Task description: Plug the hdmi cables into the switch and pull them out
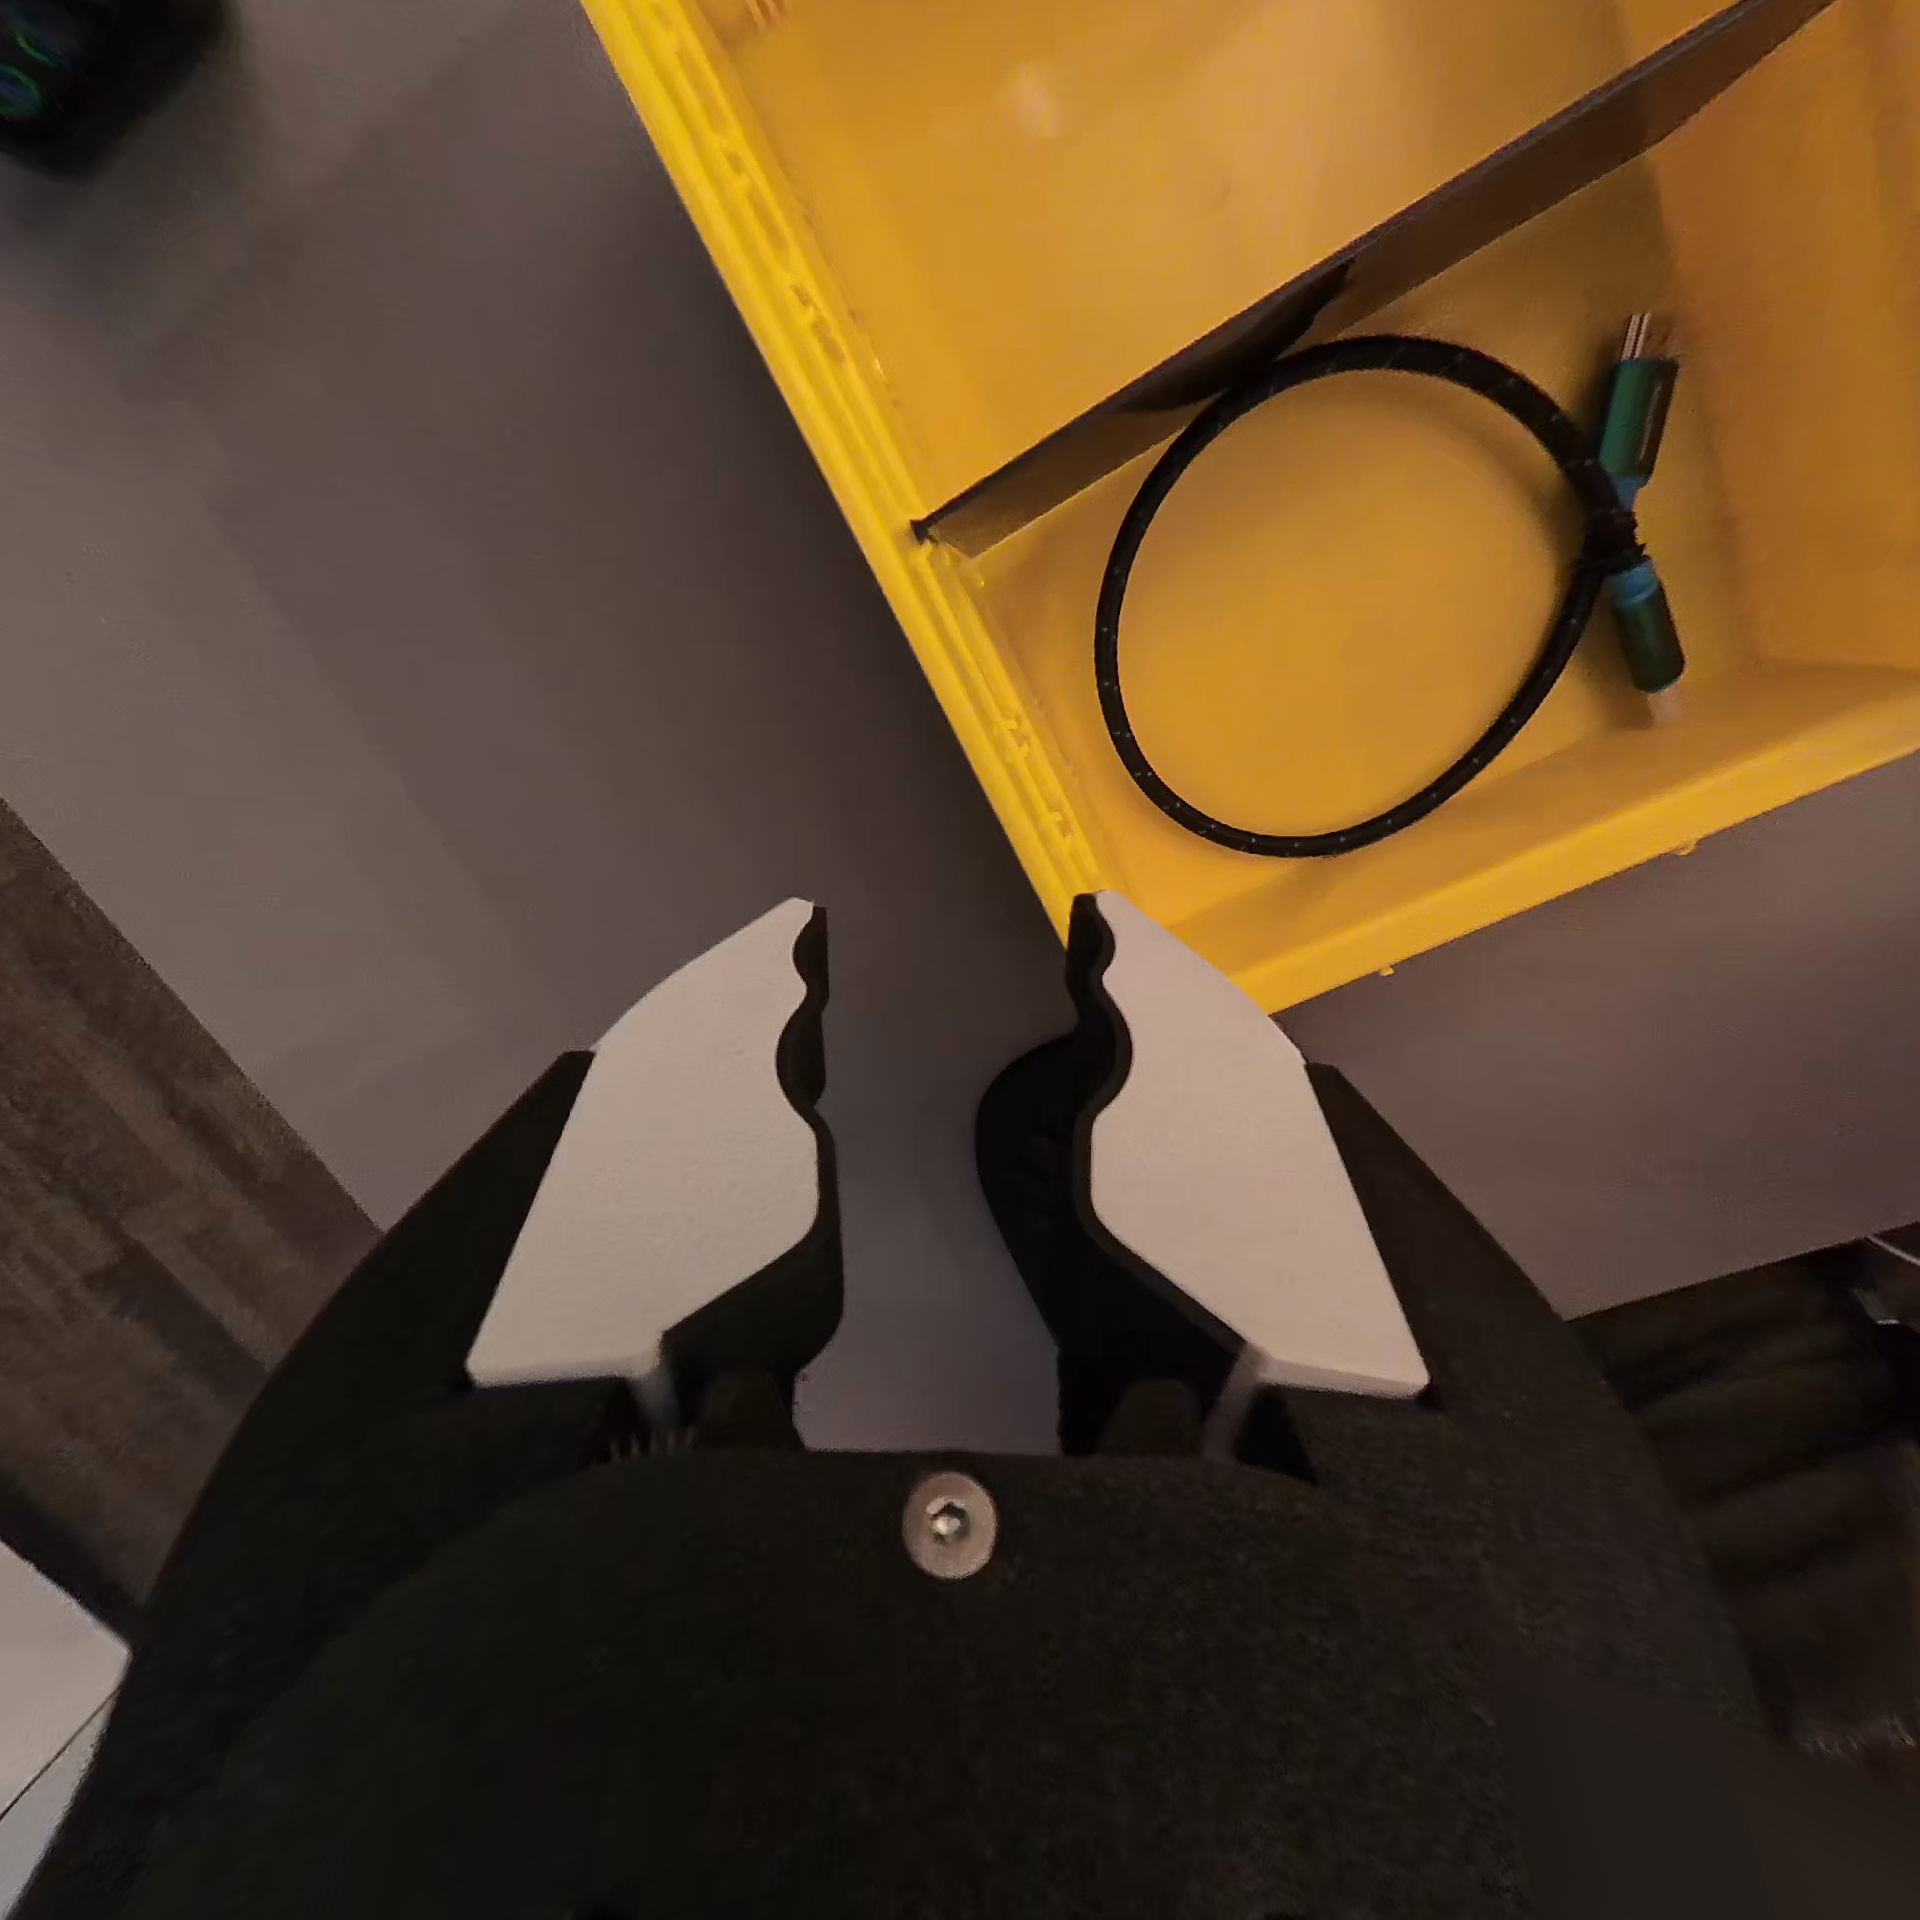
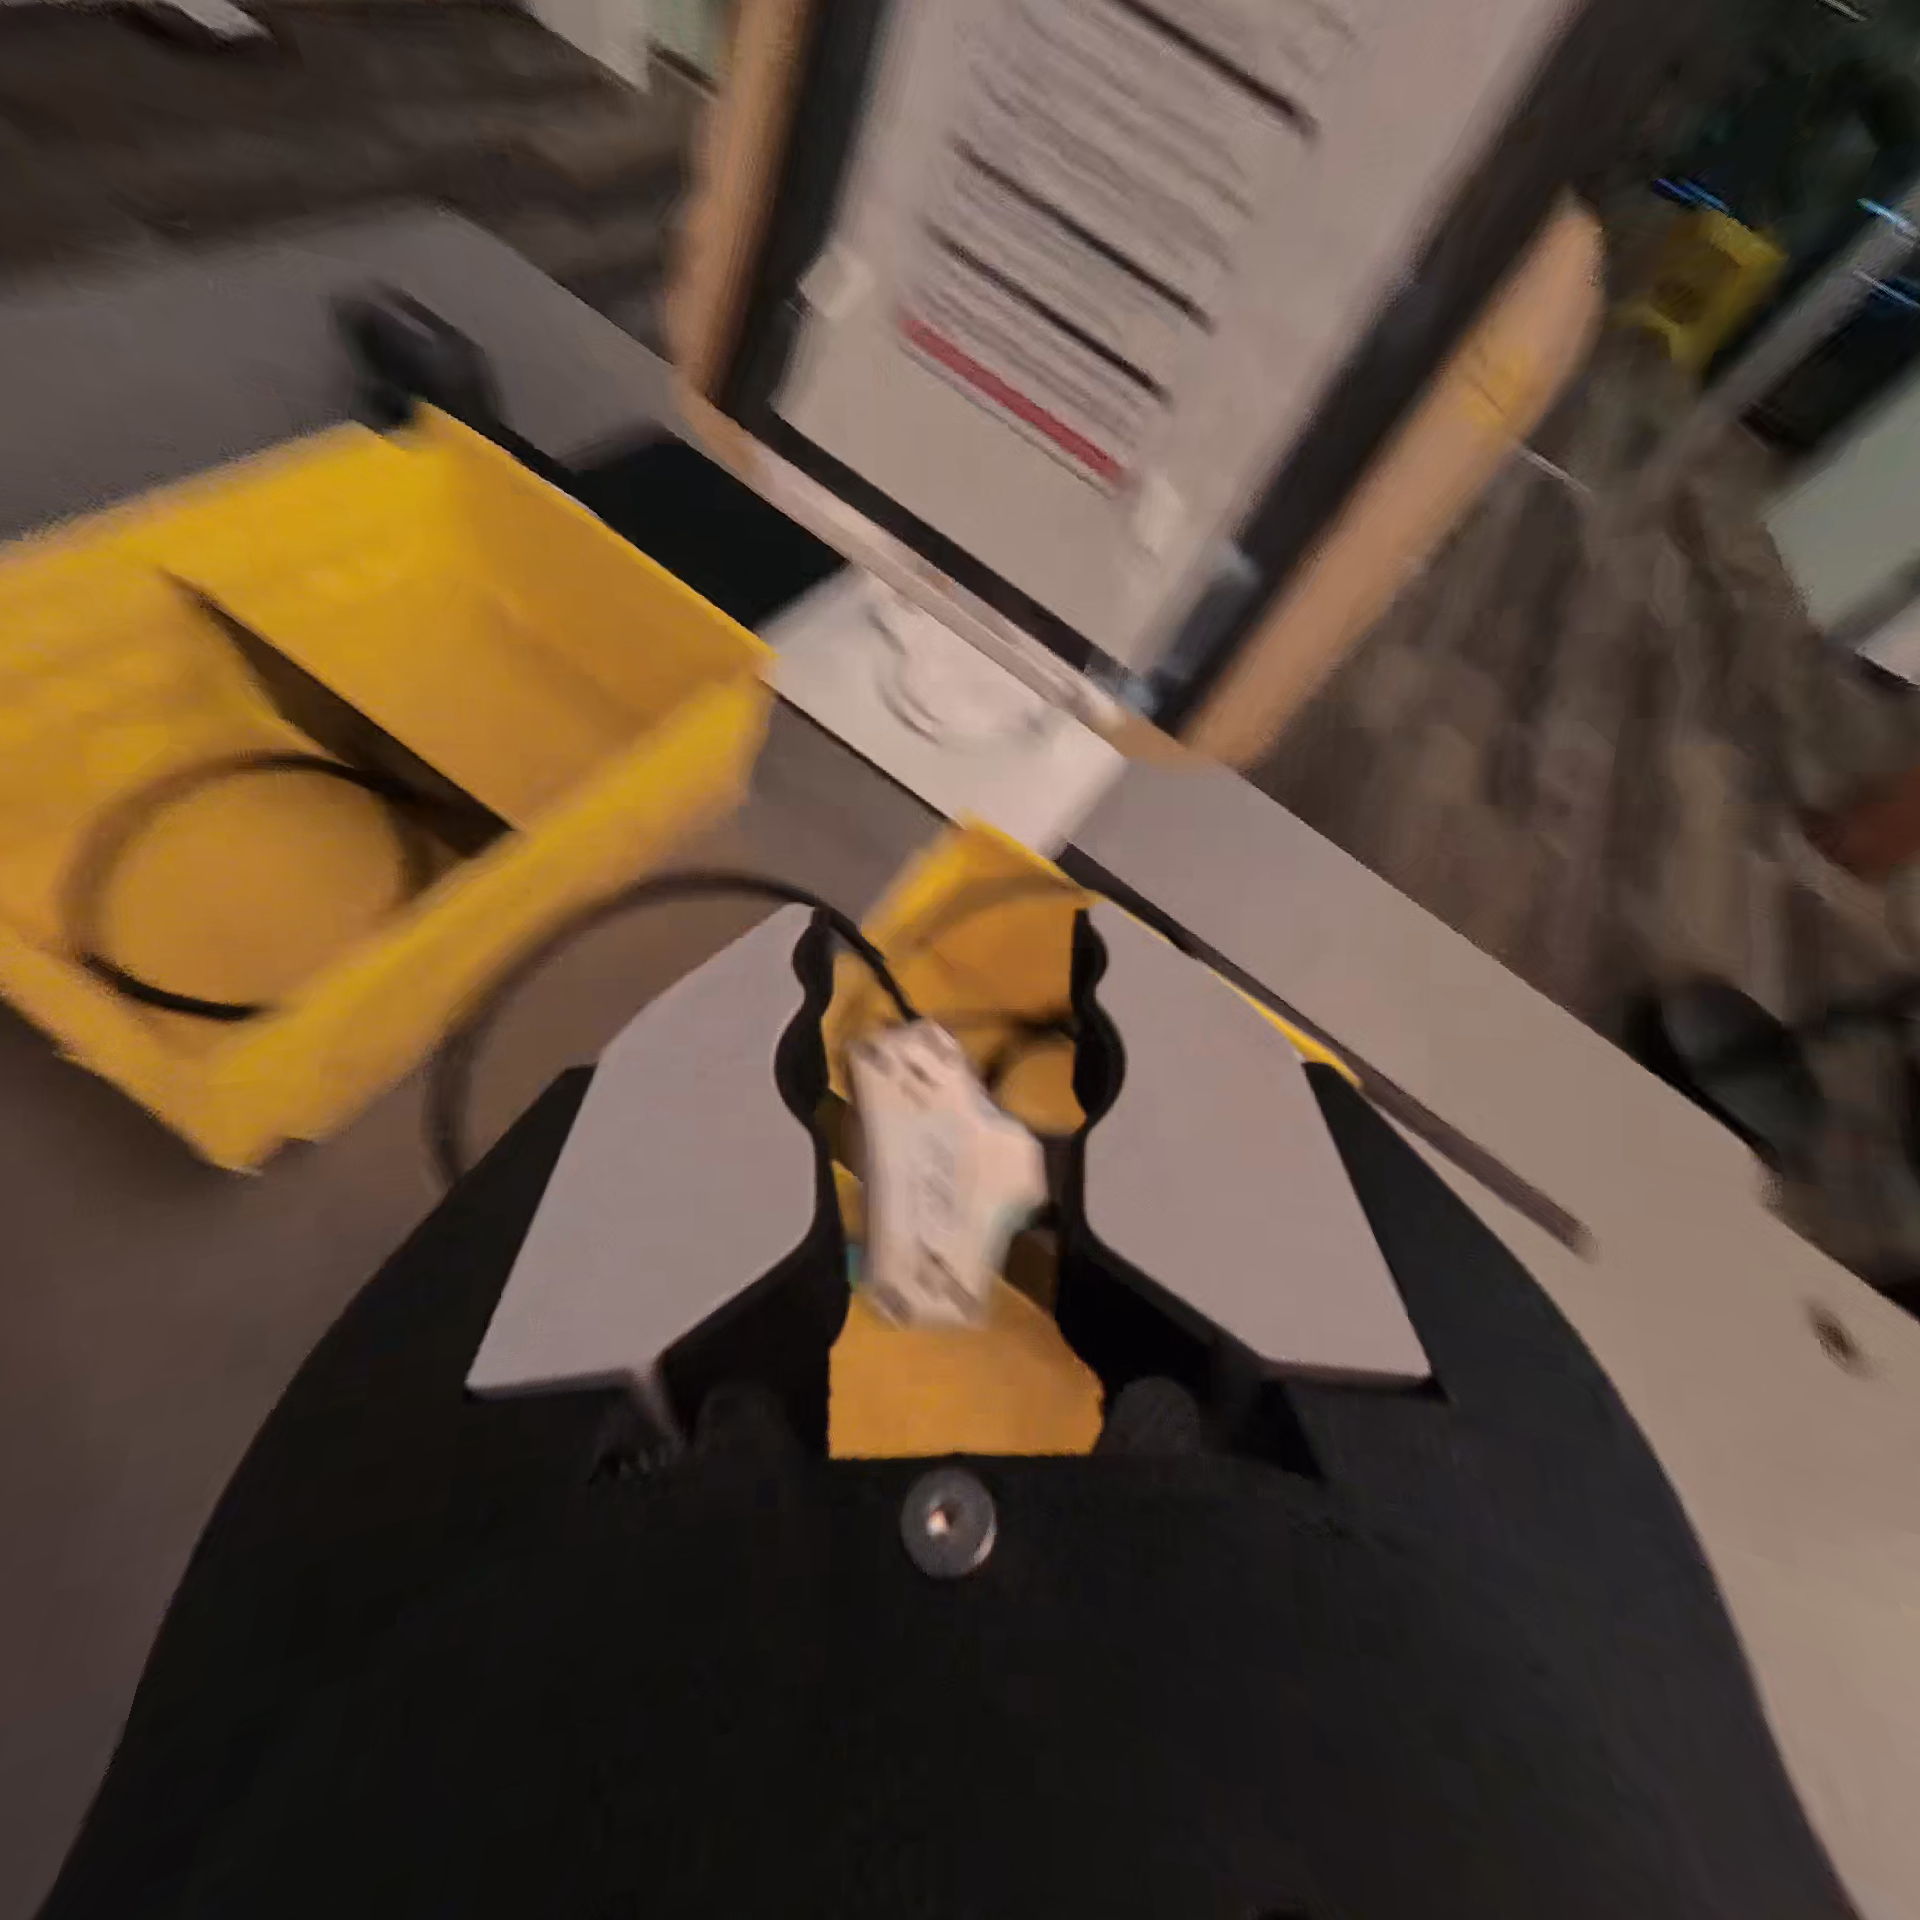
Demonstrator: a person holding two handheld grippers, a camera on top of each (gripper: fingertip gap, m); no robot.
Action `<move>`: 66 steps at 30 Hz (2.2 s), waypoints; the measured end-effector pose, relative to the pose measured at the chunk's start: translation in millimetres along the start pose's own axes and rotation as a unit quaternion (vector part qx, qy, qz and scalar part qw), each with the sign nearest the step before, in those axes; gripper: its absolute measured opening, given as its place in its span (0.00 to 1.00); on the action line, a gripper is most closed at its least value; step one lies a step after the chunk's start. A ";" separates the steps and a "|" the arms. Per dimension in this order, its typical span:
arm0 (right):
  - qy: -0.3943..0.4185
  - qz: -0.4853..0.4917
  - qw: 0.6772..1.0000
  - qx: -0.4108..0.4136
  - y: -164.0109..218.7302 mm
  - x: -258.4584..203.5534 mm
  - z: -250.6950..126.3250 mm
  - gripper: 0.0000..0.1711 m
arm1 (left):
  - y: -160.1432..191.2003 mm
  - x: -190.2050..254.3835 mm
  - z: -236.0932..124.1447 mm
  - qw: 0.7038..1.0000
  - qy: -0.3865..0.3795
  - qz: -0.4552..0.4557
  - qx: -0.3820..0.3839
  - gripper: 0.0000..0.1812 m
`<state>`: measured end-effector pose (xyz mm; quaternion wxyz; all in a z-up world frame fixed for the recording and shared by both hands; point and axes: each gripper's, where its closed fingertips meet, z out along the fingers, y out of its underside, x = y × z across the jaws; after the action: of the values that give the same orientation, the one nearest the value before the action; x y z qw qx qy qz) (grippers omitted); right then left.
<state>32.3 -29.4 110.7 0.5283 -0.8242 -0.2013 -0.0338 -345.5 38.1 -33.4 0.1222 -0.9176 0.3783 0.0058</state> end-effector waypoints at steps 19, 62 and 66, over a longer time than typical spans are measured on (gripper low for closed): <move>-0.170 0.272 0.858 -0.401 56.2 -174.6 121.0 0.17 | -11.0 8.4 0.8 0.999 0.008 0.035 0.016 0.24; -0.073 0.239 0.856 -0.453 103.9 -200.2 171.4 0.04 | -30.7 -7.3 -32.7 0.992 -0.014 0.006 0.129 0.19; -0.091 0.212 0.852 -0.469 87.0 -201.6 169.9 0.04 | -36.6 -10.0 -59.2 0.981 -0.029 -0.011 0.194 0.19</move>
<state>-147.2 29.7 -92.7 0.0526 -0.9962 -0.0286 0.0636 -332.0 56.5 33.1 0.3089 -0.8801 0.3580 -0.0421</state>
